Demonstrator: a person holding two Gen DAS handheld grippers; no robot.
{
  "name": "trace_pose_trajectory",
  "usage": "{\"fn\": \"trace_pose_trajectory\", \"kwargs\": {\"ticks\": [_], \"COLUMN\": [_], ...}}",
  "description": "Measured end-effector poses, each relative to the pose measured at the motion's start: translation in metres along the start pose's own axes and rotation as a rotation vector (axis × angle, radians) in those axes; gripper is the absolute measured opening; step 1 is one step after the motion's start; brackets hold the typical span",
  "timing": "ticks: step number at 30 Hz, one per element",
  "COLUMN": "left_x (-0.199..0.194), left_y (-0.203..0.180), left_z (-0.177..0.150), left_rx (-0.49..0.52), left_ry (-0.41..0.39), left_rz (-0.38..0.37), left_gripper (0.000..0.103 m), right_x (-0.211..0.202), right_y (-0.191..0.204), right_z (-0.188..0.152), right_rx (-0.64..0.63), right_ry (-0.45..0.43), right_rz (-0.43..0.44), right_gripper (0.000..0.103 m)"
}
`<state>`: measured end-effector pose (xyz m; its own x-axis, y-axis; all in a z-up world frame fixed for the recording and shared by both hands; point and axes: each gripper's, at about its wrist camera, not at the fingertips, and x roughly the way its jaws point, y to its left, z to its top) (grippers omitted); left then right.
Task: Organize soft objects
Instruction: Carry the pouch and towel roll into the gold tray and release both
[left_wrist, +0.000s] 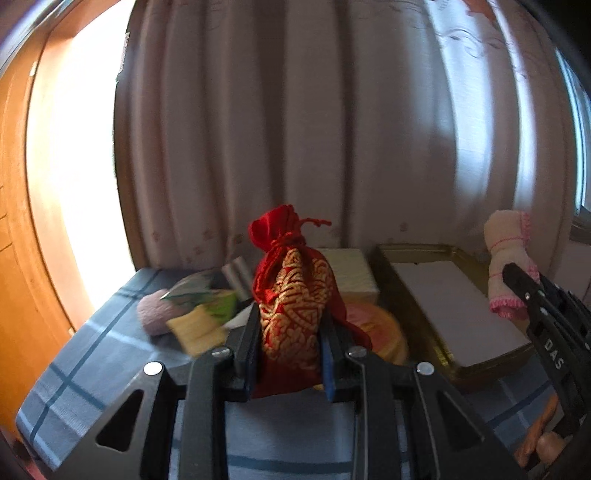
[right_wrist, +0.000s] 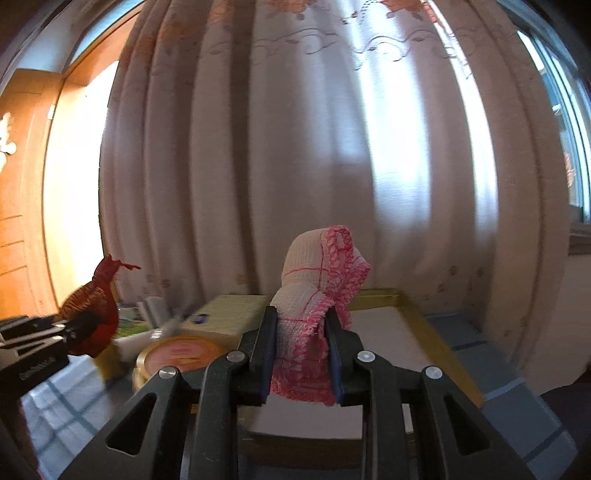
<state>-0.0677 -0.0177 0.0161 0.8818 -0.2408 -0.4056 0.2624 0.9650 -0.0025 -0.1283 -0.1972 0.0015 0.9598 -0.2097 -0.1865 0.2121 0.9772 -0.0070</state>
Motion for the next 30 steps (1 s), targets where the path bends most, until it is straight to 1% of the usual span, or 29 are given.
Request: {"fn": "trace_pose_trajectory", "kwargs": {"ticks": [3,4,8,14,19,21,27,30], "left_x": [0.005,0.006,0.016,0.039,0.057,0.063,0.083,0.087], "left_y": [-0.021,-0.028,-0.055,-0.097,-0.135,-0.147,-0.158,-0.161], "left_z": [0.005,0.007,0.013,0.018,0.016,0.013,0.006,0.002], "left_rx": [0.032,0.043,0.083,0.116,0.169,0.196,0.214,0.222], "left_ry": [-0.01,-0.013,-0.016,0.027,0.061,0.074,0.139,0.151], "left_rz": [-0.041,-0.052,-0.098,-0.188,-0.242,-0.246,-0.25,-0.241], "left_gripper": [0.025,0.025,0.025,0.025,0.025,0.025,0.025,0.025], "right_x": [0.0,0.002,0.016,0.031,0.044,0.048,0.058,0.066], "right_y": [-0.016,-0.022,-0.047,-0.071,-0.092,-0.096,-0.099,-0.098], "right_z": [0.0,0.001,0.004,0.005,0.004,0.005,0.006,0.006], "right_rx": [-0.024,-0.045,-0.086,-0.114,-0.038,-0.023,-0.008,-0.011], "right_ry": [-0.009,-0.009,0.003,0.045,0.114,0.126,0.164,0.191], "right_rz": [-0.054,-0.085,-0.15,-0.204,-0.175,-0.169,-0.12,-0.093], "right_gripper": [0.026,0.026,0.026,0.026,0.027,0.027,0.027,0.027]}}
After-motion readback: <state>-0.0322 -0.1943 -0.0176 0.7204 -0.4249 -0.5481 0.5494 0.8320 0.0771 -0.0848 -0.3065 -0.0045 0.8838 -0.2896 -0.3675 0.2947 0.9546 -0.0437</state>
